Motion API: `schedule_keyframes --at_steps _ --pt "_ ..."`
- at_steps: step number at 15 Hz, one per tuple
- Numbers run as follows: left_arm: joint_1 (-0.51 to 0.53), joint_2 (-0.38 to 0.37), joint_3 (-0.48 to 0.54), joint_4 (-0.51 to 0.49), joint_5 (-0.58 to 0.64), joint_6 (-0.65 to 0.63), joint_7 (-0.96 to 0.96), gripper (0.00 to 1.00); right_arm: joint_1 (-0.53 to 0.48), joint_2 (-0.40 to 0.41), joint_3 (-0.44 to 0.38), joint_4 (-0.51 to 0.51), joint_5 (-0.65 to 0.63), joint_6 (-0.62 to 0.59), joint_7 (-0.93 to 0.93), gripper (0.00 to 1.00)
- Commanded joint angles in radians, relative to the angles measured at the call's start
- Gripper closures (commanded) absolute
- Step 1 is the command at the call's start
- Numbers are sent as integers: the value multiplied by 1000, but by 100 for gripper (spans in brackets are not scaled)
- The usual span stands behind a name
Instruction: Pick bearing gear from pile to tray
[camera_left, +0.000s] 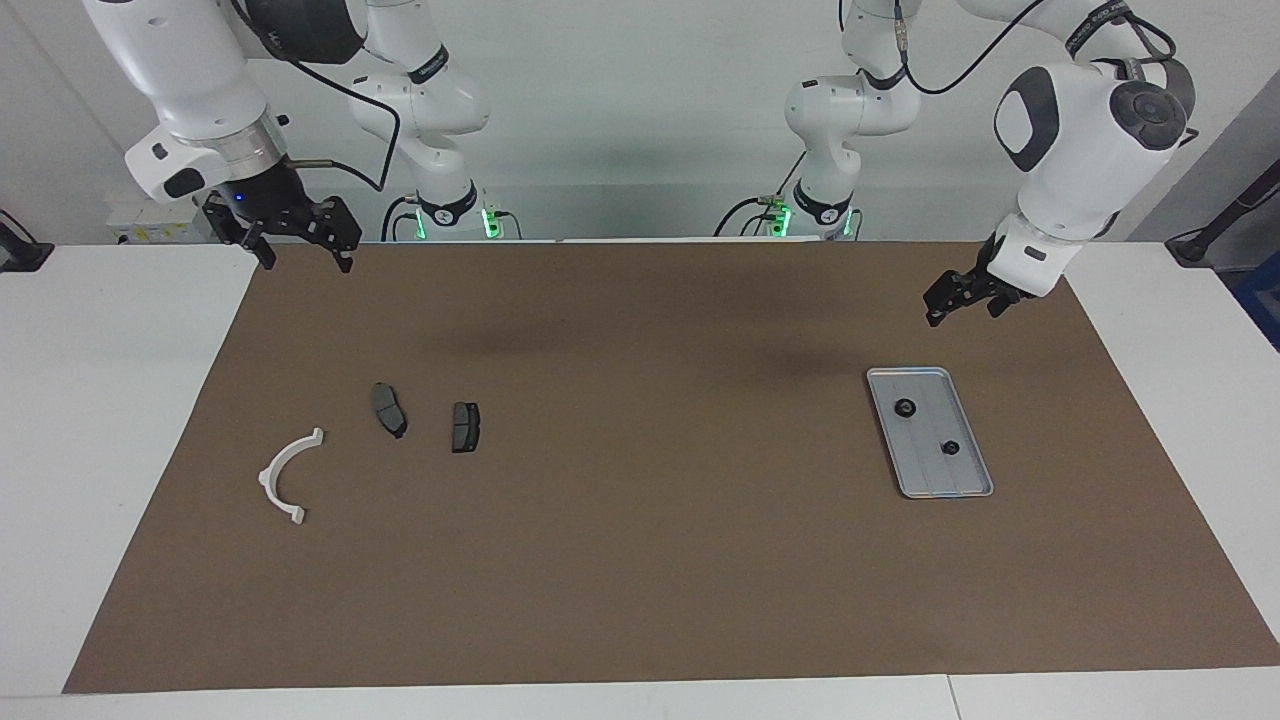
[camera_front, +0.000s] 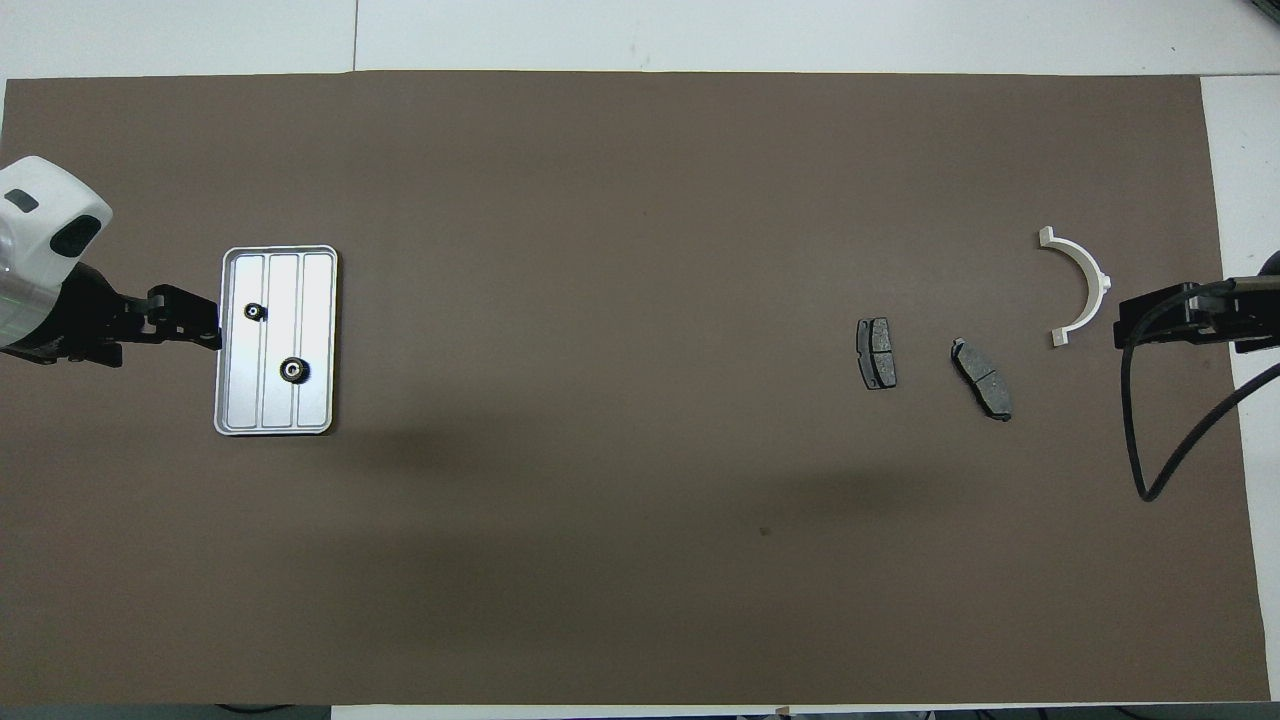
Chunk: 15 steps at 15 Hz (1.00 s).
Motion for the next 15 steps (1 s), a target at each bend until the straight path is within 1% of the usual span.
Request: schedule_keyframes --at_steps 1,2,4,5,7,10,15 --pt "0 -2 2 13 6 -13 0 0 -12 -5 7 -10 -2 7 9 0" --pt "0 -1 -3 39 8 -26 1 0 -12 -5 7 -11 -2 7 9 0" --pt "0 6 -14 122 14 -101 1 0 -13 -5 7 -11 -1 7 9 0" --pt "1 10 -14 148 14 -130 1 0 -13 -5 7 -11 -1 7 9 0" --pt "0 1 -20 156 13 -146 0 0 -12 -5 7 -11 -1 7 9 0" --pt "0 -16 -22 141 11 -135 -2 0 -12 -5 7 -11 -1 7 11 0" --pt "1 -16 -17 141 11 -134 -6 0 -12 -5 7 -11 -1 7 12 0"
